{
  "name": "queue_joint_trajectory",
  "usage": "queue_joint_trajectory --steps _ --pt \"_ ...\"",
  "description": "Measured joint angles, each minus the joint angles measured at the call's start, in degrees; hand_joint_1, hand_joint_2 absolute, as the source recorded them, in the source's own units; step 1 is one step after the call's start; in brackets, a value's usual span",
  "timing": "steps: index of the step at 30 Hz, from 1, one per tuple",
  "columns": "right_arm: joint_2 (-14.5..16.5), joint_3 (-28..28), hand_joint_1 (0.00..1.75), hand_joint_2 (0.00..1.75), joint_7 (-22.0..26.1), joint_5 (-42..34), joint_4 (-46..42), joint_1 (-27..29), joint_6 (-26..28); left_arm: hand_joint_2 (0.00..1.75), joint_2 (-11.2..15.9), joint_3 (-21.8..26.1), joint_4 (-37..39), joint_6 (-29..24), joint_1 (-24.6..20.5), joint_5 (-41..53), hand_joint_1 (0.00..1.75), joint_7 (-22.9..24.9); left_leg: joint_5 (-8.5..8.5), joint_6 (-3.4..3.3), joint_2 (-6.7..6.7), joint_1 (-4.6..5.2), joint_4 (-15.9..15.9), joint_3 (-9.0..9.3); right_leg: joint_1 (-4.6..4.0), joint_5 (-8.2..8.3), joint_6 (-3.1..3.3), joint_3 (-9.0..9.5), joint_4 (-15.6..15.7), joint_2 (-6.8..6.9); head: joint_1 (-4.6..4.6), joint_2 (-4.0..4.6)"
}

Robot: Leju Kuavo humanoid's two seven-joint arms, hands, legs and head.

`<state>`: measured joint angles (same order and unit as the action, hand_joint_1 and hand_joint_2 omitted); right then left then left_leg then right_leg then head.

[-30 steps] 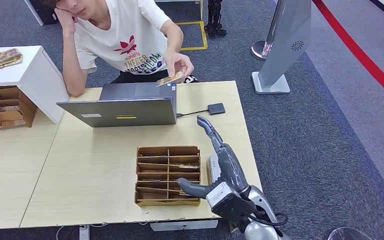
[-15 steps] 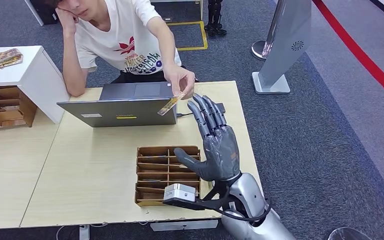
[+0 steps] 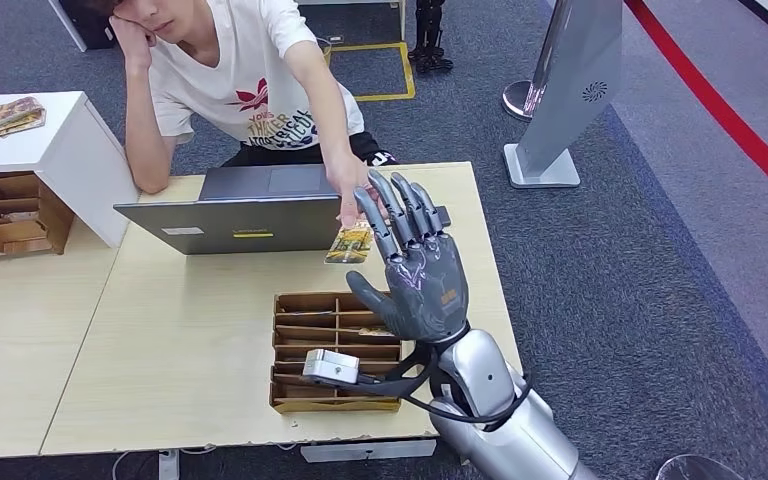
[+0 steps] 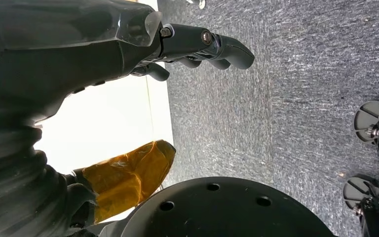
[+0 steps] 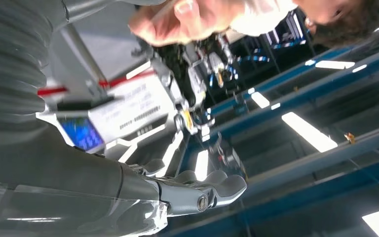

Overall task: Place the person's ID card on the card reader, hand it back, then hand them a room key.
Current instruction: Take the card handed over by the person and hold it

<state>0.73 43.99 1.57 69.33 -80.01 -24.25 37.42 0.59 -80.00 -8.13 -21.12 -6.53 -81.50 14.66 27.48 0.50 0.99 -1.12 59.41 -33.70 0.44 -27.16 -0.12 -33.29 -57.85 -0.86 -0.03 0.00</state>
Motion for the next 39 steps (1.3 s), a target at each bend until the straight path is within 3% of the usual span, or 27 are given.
queue_joint_trajectory --steps 9,14,15,19,20,39 --pt "1.1 -0.7 0.00 1.75 -2.1 8.6 4.8 -3.4 2.0 1.75 0.0 -1.6 0.0 0.2 -0.1 1.0 0.00 0.1 -0.02 -0.02 0.01 0.00 0.0 0.00 0.00 0.01 0.01 0.00 0.0 0.00 0.00 0.00" --pt "1.6 -1.2 0.00 1.75 -2.2 9.5 6.3 -4.1 2.1 1.75 0.0 -2.1 0.0 0.2 -0.3 1.2 0.00 0.1 -0.02 -0.02 0.01 0.00 0.0 -0.01 0.00 0.01 0.01 0.00 0.0 0.00 -0.01 0.00" --pt "1.6 -1.2 0.10 1.75 -2.2 9.7 6.5 -4.2 2.1 1.75 0.0 -2.1 0.0 0.2 -0.3 1.2 0.00 0.1 -0.02 -0.02 0.01 0.00 0.0 -0.01 0.00 0.01 0.01 0.00 0.0 0.01 -0.01 0.00" --pt "1.7 -1.3 1.61 1.75 -2.3 11.3 7.5 -4.5 2.1 1.75 0.0 -2.5 0.0 0.3 -0.4 1.3 0.00 0.1 -0.02 -0.02 0.01 0.00 0.0 -0.01 0.00 0.01 0.01 0.00 0.0 0.01 -0.01 0.00" --pt "1.8 -1.3 1.71 1.75 -2.4 11.6 7.7 -4.5 2.1 1.75 0.0 -2.7 0.0 0.3 -0.5 1.3 0.00 0.1 -0.02 -0.02 0.01 0.00 0.0 -0.01 0.00 0.01 0.01 0.00 0.0 0.01 -0.01 0.00" --pt "2.2 -2.5 1.75 1.75 -2.3 11.9 10.0 -3.9 2.1 1.75 0.1 -3.3 0.0 0.9 -0.5 1.1 0.00 0.8 -0.01 -0.02 0.01 0.00 0.0 -0.01 0.00 0.01 0.01 0.00 0.0 0.01 -0.01 0.00"
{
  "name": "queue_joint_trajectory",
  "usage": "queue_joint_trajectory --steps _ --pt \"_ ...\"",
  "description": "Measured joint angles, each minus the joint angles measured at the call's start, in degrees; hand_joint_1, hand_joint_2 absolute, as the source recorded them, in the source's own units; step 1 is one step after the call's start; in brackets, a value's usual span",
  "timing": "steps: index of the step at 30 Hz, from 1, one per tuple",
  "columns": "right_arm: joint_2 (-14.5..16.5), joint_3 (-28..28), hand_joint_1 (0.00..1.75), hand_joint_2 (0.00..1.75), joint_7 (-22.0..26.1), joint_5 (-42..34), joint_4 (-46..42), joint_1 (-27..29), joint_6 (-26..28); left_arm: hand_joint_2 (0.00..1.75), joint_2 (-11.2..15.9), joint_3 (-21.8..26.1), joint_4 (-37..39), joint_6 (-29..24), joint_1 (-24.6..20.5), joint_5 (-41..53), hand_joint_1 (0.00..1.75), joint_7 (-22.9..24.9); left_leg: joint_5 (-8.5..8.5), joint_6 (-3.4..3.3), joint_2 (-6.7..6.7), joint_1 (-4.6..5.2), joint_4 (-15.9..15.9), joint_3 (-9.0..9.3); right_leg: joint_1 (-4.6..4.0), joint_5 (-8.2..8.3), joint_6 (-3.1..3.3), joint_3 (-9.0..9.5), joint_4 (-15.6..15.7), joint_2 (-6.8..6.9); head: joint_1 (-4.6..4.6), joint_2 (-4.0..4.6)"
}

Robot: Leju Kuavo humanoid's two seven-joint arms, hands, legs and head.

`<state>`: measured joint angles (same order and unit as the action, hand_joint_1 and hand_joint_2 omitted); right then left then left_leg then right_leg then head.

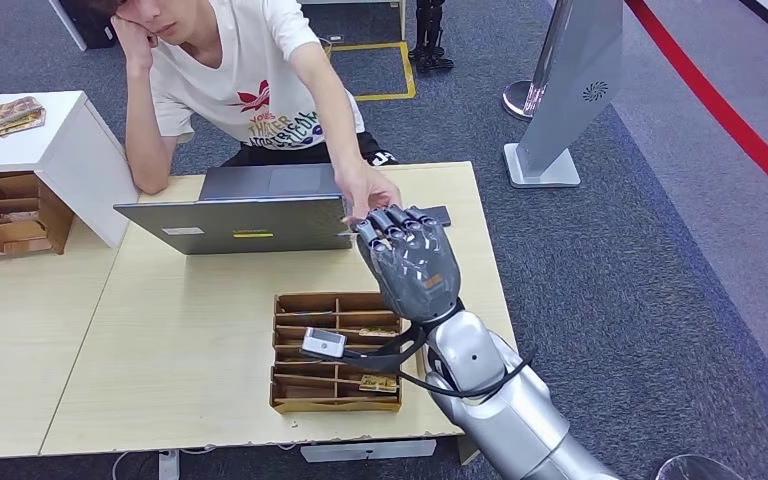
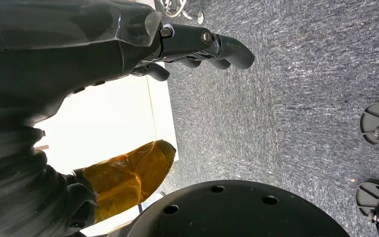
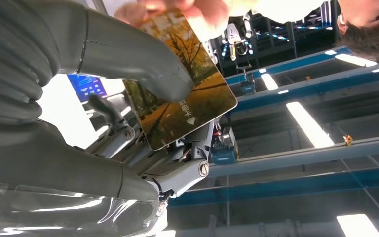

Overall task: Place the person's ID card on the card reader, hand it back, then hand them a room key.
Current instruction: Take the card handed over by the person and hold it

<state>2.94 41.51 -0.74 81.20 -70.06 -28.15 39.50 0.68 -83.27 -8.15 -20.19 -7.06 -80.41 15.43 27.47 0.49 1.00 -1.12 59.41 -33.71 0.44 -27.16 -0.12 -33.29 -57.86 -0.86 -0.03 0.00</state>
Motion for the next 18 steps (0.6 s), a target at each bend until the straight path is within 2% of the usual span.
queue_joint_trajectory --steps 18 --pt "0.6 -1.3 1.75 1.75 0.9 -2.2 0.0 1.8 0.0 1.75 0.2 -0.8 0.0 0.3 0.0 -0.4 0.00 0.2 0.00 0.00 0.00 0.00 0.0 0.00 0.00 0.00 0.00 0.00 0.0 0.00 0.00 0.00"
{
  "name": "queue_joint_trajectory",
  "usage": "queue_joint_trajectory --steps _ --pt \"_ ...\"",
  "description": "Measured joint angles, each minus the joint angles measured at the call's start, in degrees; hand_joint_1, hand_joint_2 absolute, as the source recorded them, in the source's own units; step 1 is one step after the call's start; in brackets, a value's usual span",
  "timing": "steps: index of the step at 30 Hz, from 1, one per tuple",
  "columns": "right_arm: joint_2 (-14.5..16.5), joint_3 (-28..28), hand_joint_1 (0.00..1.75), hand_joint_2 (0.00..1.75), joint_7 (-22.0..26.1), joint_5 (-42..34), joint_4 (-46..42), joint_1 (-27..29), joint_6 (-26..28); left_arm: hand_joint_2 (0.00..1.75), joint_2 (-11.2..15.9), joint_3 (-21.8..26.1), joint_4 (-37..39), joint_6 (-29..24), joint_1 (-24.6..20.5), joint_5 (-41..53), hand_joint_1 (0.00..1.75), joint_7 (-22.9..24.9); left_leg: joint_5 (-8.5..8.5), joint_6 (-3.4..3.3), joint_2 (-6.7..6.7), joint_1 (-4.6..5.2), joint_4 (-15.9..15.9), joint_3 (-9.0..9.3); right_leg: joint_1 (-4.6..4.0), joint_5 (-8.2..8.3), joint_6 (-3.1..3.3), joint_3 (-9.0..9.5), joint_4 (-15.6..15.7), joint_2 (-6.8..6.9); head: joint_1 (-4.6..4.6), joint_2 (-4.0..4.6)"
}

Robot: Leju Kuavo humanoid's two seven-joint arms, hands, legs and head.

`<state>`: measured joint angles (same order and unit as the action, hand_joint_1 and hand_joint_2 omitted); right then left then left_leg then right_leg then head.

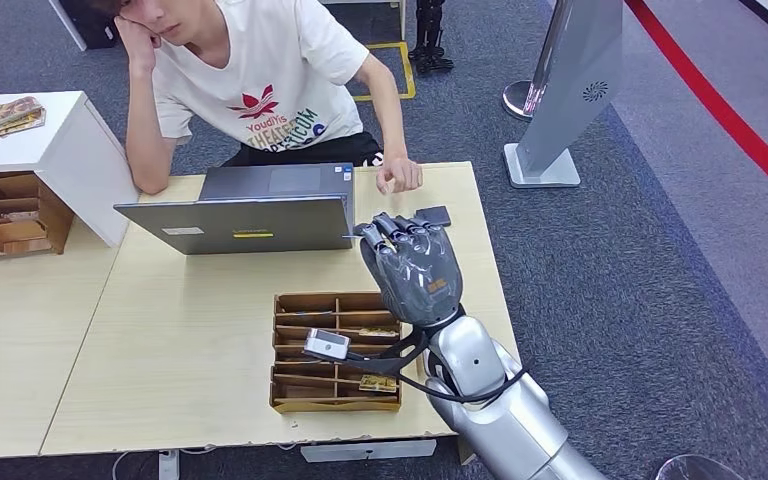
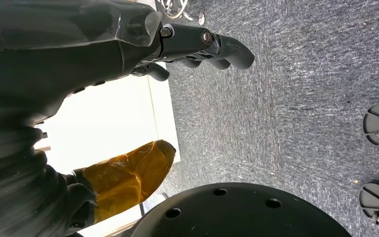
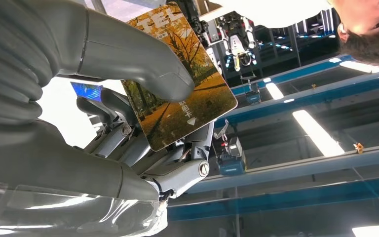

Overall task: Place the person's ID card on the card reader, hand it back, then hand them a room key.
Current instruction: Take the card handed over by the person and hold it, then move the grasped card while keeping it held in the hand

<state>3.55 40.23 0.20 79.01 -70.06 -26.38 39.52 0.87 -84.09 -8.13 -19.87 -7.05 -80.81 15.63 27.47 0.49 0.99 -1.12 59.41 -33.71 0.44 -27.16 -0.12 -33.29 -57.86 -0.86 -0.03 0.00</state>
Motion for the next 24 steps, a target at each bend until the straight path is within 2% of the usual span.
queue_joint_trajectory --steps 12,15,19,24 --pt "0.1 -0.2 1.75 1.75 0.0 -0.1 0.0 0.1 0.0 1.75 0.0 -0.1 0.0 0.0 0.0 0.0 0.00 0.0 0.00 0.00 0.00 0.00 0.0 0.00 0.00 0.00 0.00 0.00 0.0 0.00 0.00 0.00" --pt "0.2 -0.4 1.75 1.75 0.9 -2.2 -0.1 0.3 0.0 1.75 0.0 -0.1 0.0 0.0 0.0 -0.2 0.00 0.0 0.00 0.00 0.00 0.00 0.0 0.00 0.00 0.00 0.00 0.00 0.0 0.00 -0.01 0.00" --pt "0.7 -1.4 1.75 1.75 3.5 -12.6 -1.7 1.7 -0.2 1.75 0.0 -0.1 0.0 0.0 0.0 -0.9 0.00 0.0 0.00 0.00 0.00 0.00 0.0 0.00 0.00 0.00 0.00 0.00 0.0 0.00 0.01 0.00" --pt "0.8 -3.7 1.75 1.75 7.5 -39.1 -9.5 5.5 -5.7 1.75 -0.1 -0.1 0.0 -0.7 0.1 -2.8 0.00 -0.5 0.01 0.00 0.01 0.00 0.0 -0.01 0.00 -0.01 -0.01 -0.02 0.0 0.01 0.01 0.00"
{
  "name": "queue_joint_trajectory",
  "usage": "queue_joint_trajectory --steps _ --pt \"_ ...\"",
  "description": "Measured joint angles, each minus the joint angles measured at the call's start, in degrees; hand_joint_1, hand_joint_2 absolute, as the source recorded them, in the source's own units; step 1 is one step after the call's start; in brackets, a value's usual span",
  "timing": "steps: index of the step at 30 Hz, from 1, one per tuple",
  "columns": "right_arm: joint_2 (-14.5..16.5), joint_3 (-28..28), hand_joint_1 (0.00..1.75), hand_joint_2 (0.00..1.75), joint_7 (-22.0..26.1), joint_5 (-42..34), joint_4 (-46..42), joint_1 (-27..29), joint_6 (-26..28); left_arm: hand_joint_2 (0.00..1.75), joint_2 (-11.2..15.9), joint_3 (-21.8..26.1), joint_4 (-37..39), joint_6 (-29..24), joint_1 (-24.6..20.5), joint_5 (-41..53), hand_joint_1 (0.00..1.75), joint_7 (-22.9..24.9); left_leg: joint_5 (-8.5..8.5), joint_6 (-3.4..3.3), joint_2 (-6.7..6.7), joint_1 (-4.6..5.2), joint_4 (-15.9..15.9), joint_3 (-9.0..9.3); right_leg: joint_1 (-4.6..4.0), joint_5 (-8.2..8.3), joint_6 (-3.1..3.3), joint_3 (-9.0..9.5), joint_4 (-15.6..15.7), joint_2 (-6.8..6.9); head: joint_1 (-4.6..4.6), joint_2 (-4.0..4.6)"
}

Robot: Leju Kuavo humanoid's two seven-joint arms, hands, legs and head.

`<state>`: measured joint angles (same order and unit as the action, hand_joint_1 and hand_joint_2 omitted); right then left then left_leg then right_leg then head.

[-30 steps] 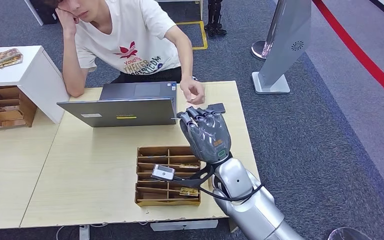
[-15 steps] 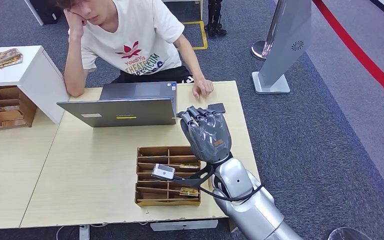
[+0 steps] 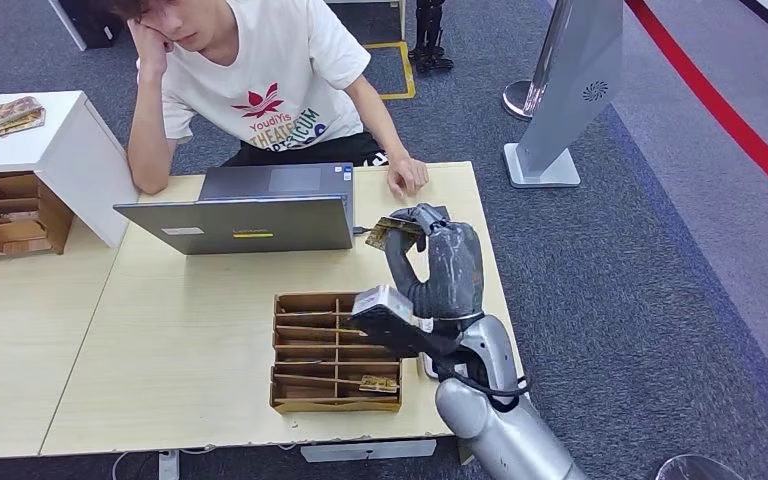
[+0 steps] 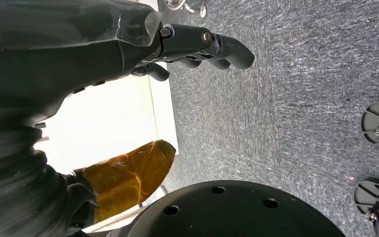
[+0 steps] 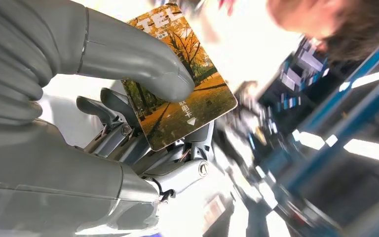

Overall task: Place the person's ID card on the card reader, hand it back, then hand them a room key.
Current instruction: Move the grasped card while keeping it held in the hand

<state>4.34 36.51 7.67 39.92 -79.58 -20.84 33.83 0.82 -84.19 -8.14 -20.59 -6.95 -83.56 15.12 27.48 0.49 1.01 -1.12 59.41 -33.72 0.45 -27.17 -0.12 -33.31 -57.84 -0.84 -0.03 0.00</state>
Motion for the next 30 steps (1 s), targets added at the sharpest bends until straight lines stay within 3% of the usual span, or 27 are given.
queue_joint_trajectory --steps 5,9,24,30 --pt "-1.4 -4.5 1.75 1.75 1.1 -23.1 -9.2 5.7 -7.8 1.75 -0.2 1.1 0.0 -1.8 0.3 -3.1 0.00 -2.0 0.02 0.00 0.07 0.00 0.0 -0.02 0.00 -0.02 -0.02 -0.01 0.0 0.06 -0.01 0.00" --pt "-3.5 -9.6 1.75 1.75 2.6 -30.6 -14.5 10.8 -11.2 1.75 -0.3 2.5 0.0 -2.8 0.9 -3.5 0.00 -2.7 0.03 -0.02 0.06 0.03 0.0 -0.04 0.03 -0.02 -0.03 -0.01 0.0 0.04 -0.01 0.00" --pt "-8.0 -16.7 1.75 1.75 -0.3 -28.6 -18.0 18.8 -13.3 1.75 -0.5 4.6 0.0 -3.1 1.1 -3.7 0.00 -3.2 0.03 -0.02 0.06 0.04 0.0 -0.02 0.05 -0.02 -0.03 0.00 0.0 0.05 -0.01 0.00" --pt "-9.4 -17.7 1.75 1.75 -3.3 -24.0 -17.2 20.6 -17.7 1.75 -0.5 5.2 0.0 -2.7 1.1 -3.7 0.00 -3.3 0.04 -0.03 0.06 0.05 0.0 -0.04 0.06 -0.02 -0.03 -0.01 0.0 0.04 0.01 0.00"
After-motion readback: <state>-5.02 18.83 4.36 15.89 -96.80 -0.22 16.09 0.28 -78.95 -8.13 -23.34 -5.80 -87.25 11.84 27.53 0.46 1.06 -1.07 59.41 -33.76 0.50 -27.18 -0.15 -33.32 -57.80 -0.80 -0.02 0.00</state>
